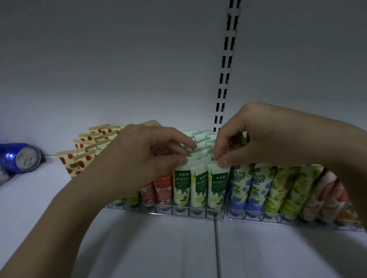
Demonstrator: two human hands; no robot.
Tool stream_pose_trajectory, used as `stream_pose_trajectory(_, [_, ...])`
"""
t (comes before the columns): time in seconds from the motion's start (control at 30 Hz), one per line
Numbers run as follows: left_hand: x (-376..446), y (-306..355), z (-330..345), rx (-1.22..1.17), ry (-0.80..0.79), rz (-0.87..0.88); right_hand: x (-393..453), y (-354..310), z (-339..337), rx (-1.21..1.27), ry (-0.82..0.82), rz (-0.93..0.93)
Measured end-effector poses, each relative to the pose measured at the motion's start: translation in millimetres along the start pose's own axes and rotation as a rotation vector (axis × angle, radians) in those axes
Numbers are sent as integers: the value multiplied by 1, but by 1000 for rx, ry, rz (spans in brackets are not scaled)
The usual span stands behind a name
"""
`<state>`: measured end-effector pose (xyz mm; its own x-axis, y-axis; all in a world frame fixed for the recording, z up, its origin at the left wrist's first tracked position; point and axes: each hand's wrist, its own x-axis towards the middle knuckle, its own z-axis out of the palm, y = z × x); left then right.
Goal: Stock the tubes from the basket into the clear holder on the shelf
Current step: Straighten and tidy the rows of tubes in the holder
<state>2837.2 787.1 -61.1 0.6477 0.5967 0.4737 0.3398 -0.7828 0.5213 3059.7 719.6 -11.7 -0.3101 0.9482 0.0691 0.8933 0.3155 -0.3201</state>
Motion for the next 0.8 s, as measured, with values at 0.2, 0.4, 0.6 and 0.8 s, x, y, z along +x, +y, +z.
stream_pose_trajectory(0.2, [0, 2, 0, -10, 12, -1, 0, 0, 0, 9, 5, -21])
stream_pose_trajectory(0.4, [0, 4, 3, 16, 28, 40, 1, 0, 1, 19, 27, -40])
stream_pose_trajectory(0.6, [3, 3, 9, 147, 11, 132, 1, 0, 2, 5, 16, -45])
stream_pose_trajectory(0.8, [4, 2, 9, 130, 11, 167, 1, 1, 3, -5, 16, -53])
